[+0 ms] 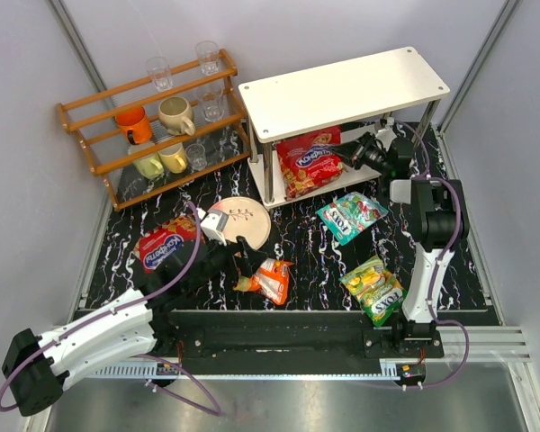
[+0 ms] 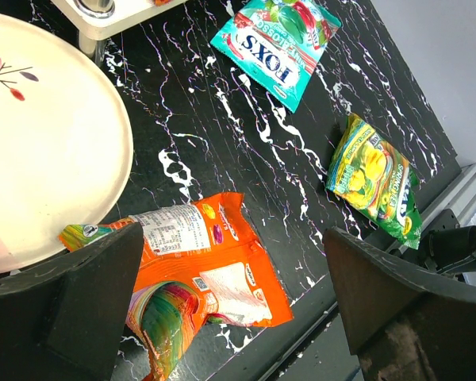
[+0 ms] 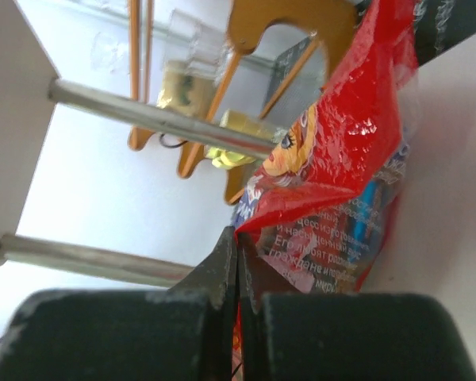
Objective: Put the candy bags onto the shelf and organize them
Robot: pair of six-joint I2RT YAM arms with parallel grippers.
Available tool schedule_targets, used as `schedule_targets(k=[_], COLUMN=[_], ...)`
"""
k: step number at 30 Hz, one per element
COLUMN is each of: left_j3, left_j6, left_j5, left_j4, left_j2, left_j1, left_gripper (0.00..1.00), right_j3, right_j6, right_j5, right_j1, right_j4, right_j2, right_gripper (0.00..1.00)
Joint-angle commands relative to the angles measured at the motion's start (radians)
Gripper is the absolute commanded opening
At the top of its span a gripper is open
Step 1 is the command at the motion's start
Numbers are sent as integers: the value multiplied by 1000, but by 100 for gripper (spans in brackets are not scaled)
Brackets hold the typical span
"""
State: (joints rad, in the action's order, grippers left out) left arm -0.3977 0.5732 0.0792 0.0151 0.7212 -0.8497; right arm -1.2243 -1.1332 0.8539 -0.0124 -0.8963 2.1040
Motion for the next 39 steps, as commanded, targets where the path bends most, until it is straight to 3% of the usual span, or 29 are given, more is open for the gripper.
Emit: schedule_targets(k=[1, 4, 7, 11, 15, 20, 25, 33, 34, 35, 39], left_j3=[-6, -7, -6, -3, -4, 2, 7, 16, 17, 19, 16], left_j6=[1, 1, 4, 10, 11, 10, 13, 13, 13, 14, 14], left_j5=[4, 4, 4, -1, -1, 4, 5, 7, 7, 5, 4], left_j4=[23, 23, 29, 45, 42, 37, 37, 31, 31, 31, 23], left_j2=[-14, -8, 1, 12, 15, 3, -2, -17, -20, -19, -28], left_j1=[-3, -2, -2, -2, -3, -2, -3, -2, -2, -2, -3], left_gripper=[99, 99, 99, 99, 99, 99, 99, 99, 99, 99, 99], right_j3=[-24, -53, -76, -101, -92, -72, -58, -43, -32, -27, 6], right_j6=[-201, -307, -321, -217, 26, 306, 343, 378, 386, 398, 415], right_j5=[249, 312, 339, 333, 274, 81, -24, -48, -52, -53, -76], right_j1=[-11, -12, -14, -20, -21, -31, -38, -38, -38, -38, -35], right_j4=[-312, -441, -452, -270, -19, 348, 370, 407, 413, 427, 427], right_j2=[65, 114, 129, 100, 33, -74, -93, -99, -107, -110, -147], right_gripper=[0, 0, 0, 0, 0, 0, 0, 0, 4, 22, 55])
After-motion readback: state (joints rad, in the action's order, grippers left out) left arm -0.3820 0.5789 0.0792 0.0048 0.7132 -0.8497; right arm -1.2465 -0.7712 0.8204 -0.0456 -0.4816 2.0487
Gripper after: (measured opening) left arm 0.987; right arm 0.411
